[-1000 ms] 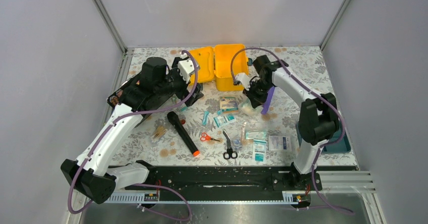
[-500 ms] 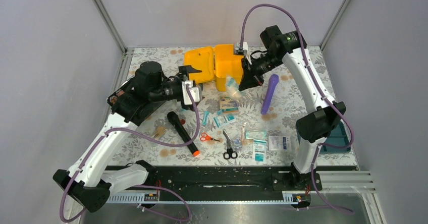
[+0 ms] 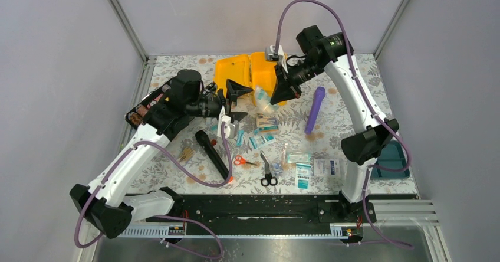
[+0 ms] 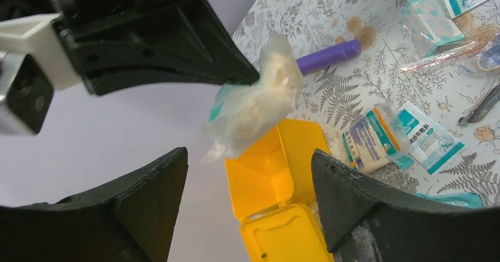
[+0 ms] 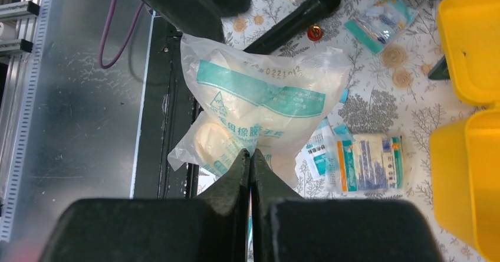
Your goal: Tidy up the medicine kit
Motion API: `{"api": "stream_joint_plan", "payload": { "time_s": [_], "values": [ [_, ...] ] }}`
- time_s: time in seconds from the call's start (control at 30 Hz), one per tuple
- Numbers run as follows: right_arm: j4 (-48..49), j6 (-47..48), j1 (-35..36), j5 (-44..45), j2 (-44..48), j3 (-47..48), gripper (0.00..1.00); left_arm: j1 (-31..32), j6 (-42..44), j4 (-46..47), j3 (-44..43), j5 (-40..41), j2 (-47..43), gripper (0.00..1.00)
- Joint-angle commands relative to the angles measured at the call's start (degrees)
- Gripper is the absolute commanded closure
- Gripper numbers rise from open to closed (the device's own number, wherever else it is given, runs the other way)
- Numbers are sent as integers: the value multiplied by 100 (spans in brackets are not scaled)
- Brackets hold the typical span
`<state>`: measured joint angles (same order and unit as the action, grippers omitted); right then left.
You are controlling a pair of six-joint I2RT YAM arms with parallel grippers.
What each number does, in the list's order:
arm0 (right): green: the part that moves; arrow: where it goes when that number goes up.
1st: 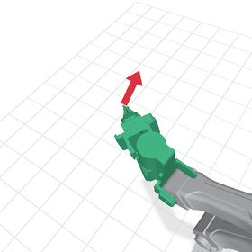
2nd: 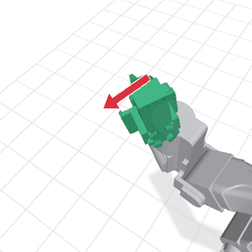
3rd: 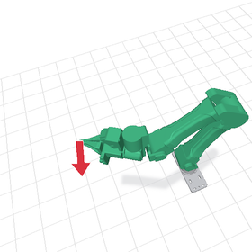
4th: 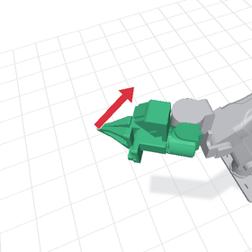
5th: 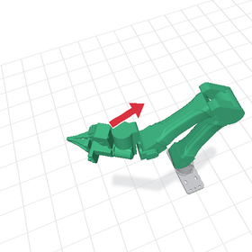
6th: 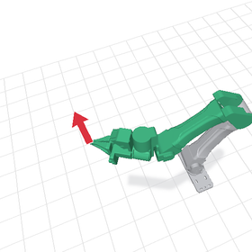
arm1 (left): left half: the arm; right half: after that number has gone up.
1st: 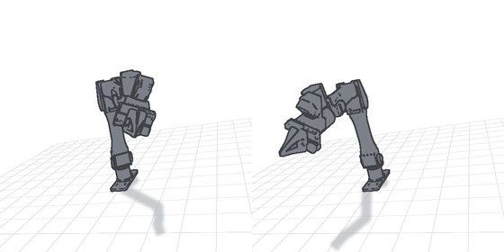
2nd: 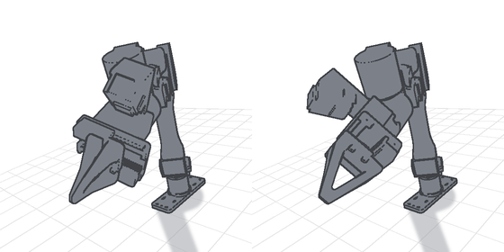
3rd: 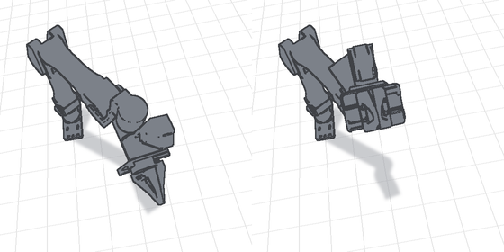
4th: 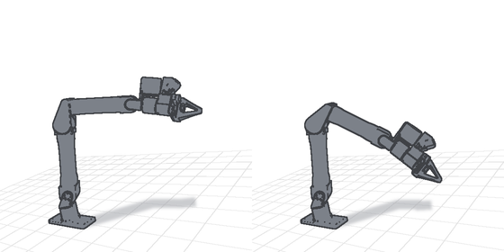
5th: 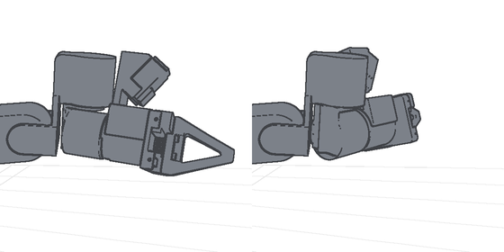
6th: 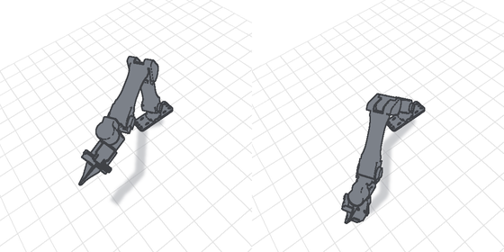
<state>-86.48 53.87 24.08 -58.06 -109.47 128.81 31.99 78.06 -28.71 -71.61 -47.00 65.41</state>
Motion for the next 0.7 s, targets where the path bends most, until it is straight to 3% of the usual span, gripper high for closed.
{"api": "stream_joint_plan", "payload": {
  "time_s": [0.0,0.17,0.47,0.53,0.6,0.67],
  "values": [
    [-1074,-153,331,-83,-211,375,100,55,802,236,-213,-759,202,25],
    [-1055,-154,397,-28,-294,589,100,75,1813,-599,-573,-749,490,35],
    [-1069,-173,500,40,-440,830,100,141,2451,-649,-606,-576,668,79],
    [-1047,-221,502,59,-488,904,87,149,2435,-653,-579,-506,659,89],
    [-991,-328,502,217,-488,1023,66,149,2326,-651,-551,-385,621,99],
    [-996,-347,463,509,-440,1221,53,148,2079,-638,-533,-245,585,100]
  ]
}}
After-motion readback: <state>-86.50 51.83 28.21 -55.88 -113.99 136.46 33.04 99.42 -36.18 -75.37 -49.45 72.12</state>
